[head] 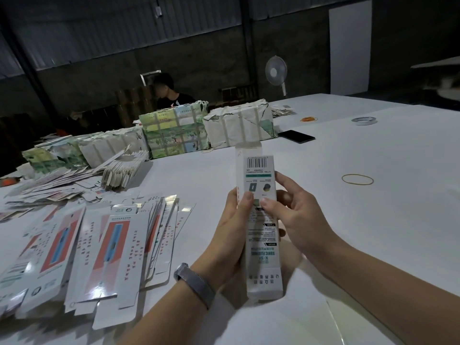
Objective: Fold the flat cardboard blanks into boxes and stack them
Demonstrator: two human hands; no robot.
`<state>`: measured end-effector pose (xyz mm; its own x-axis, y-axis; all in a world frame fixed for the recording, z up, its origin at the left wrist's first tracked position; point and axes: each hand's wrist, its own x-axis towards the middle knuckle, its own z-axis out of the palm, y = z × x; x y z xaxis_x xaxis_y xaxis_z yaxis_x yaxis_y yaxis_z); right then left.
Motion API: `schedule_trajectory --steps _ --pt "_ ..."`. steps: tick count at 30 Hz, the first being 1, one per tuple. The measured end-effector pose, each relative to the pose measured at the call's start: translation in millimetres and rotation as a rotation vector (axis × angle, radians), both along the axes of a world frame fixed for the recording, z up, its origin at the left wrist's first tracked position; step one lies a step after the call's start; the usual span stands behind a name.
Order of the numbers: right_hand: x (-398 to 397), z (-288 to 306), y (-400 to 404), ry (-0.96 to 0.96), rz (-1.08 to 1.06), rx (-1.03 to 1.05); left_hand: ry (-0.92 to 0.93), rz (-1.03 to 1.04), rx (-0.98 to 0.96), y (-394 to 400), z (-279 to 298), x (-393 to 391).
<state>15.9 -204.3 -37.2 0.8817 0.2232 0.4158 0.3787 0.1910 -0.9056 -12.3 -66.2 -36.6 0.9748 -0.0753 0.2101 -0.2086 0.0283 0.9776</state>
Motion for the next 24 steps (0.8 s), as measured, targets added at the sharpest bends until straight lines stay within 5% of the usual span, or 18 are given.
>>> schedule_trajectory --steps 4,18,24 --pt "0 2 -4 -0.035 0.025 -0.032 -0.1 0.085 0.205 4 -1 2" --pt "6 2 -4 0.118 0.023 -0.014 -0.001 0.009 0.03 -1 -2 0" --pt "-7 -1 1 0.145 0.149 -0.066 -0.041 0.13 -0.068 8 3 3"
